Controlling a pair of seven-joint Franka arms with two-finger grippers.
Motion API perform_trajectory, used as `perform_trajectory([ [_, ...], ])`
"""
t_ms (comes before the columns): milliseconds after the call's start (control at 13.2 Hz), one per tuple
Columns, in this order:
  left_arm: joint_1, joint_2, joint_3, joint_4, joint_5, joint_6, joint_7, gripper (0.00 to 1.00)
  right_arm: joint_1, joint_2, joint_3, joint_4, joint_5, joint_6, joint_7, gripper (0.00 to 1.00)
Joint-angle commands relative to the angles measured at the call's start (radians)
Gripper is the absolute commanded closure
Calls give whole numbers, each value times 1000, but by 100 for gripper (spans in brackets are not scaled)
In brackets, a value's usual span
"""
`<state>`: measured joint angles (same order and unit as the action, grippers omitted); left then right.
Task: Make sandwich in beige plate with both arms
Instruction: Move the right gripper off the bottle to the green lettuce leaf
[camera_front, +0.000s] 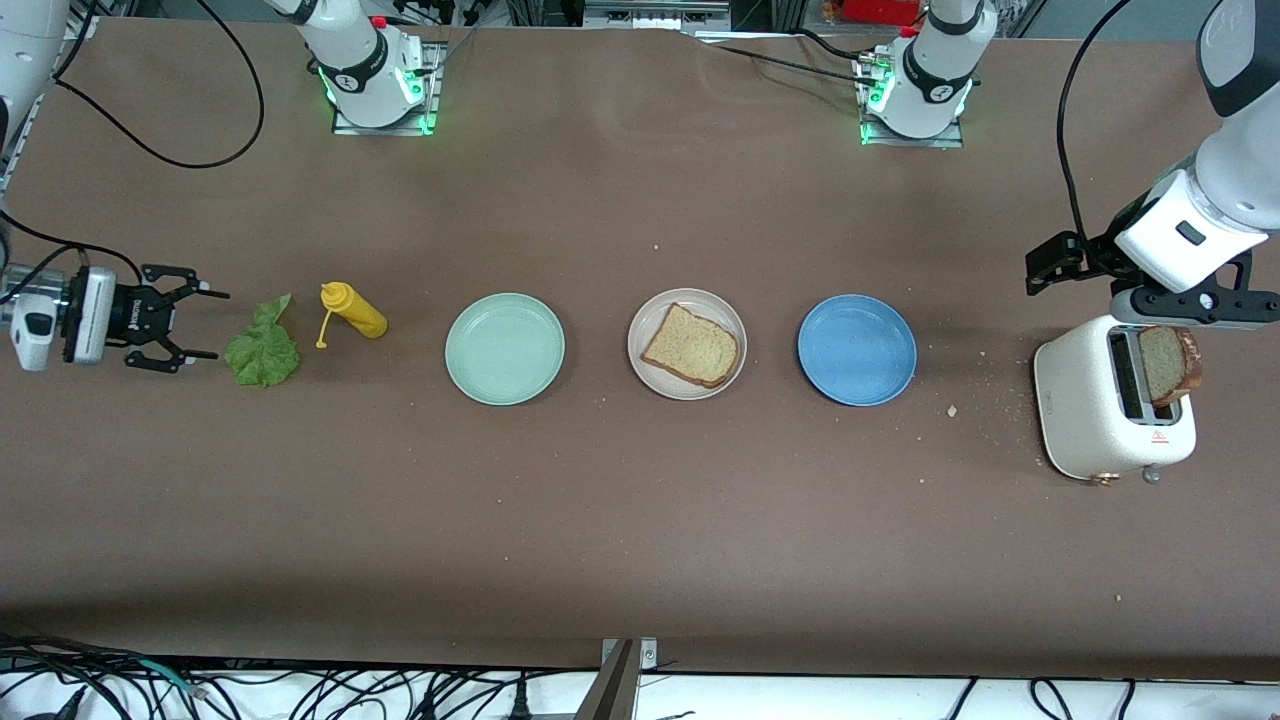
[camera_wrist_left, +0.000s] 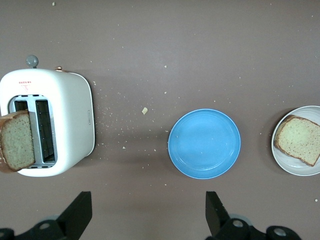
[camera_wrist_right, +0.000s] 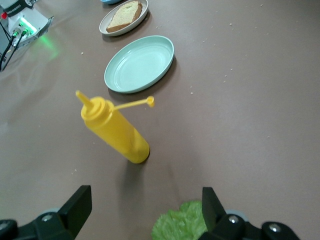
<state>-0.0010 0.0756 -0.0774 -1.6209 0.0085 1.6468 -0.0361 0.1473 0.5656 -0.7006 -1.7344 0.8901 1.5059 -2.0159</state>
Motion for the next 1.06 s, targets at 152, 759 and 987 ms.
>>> perform_trajectory([
  [152,-2,-3,-2,7,34,-2,-12,0,44,3,-8,110,-69,-36,305,2],
  [759,-7,4,-4,6,34,-1,-12,0,78,-128,133,6,-445,285,1068,2],
  [987,-7,6,-4,7,34,-1,-12,0,78,-153,164,-101,-526,437,1305,2],
])
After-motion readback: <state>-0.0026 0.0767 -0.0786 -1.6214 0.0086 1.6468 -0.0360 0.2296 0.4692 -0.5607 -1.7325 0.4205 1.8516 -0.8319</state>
